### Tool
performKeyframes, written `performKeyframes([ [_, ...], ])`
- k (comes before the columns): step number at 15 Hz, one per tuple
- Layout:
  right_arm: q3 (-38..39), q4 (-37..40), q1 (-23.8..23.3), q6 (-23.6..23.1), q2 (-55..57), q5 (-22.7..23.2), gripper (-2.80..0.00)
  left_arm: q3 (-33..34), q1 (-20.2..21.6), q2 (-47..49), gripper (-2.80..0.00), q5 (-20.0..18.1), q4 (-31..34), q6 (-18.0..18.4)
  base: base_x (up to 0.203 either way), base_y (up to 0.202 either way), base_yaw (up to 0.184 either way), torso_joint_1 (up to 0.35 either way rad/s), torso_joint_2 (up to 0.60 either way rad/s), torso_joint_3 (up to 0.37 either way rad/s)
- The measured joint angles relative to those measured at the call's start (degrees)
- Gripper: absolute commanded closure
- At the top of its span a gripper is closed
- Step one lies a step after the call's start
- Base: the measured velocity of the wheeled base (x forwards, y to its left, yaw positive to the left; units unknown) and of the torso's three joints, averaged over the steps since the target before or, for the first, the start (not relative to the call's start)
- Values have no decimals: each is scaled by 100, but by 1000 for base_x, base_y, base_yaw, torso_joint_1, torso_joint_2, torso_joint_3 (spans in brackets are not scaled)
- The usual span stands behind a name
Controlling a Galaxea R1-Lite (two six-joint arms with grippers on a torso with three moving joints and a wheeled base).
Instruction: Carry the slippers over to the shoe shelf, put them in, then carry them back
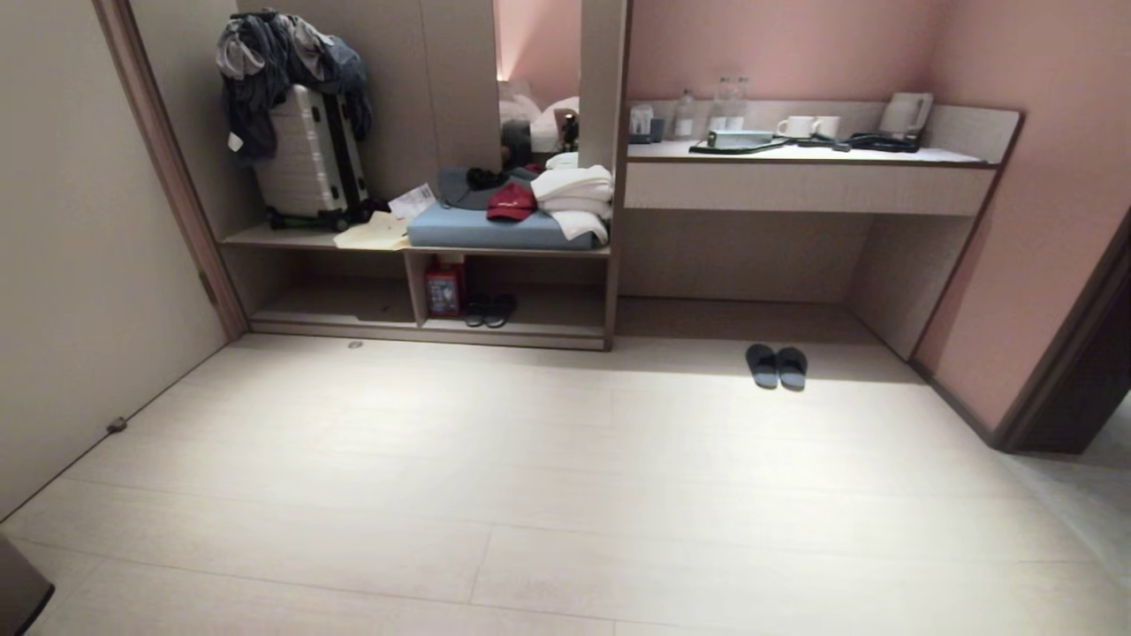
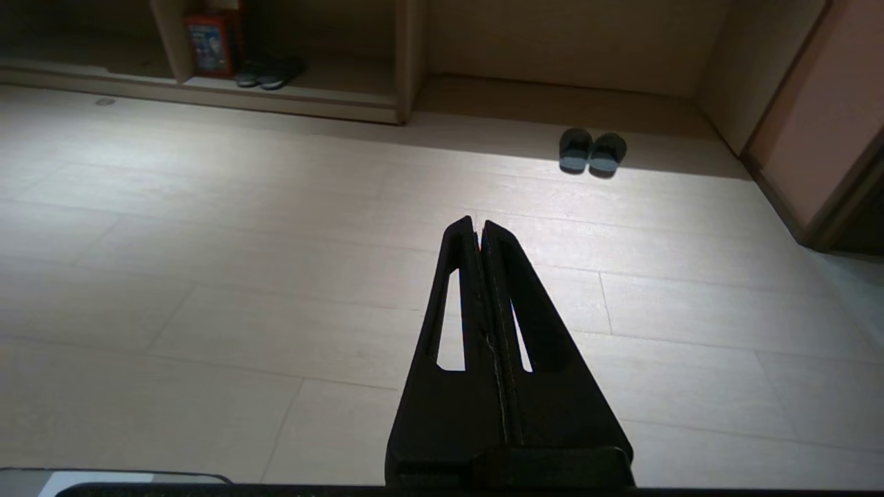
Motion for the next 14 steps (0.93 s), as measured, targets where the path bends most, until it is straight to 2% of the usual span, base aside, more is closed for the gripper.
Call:
performKeyframes([
  [14, 0, 2, 0, 0, 0, 1, 0, 0, 0, 0, 0, -4, -1, 24, 0, 0, 0, 0, 0, 0],
])
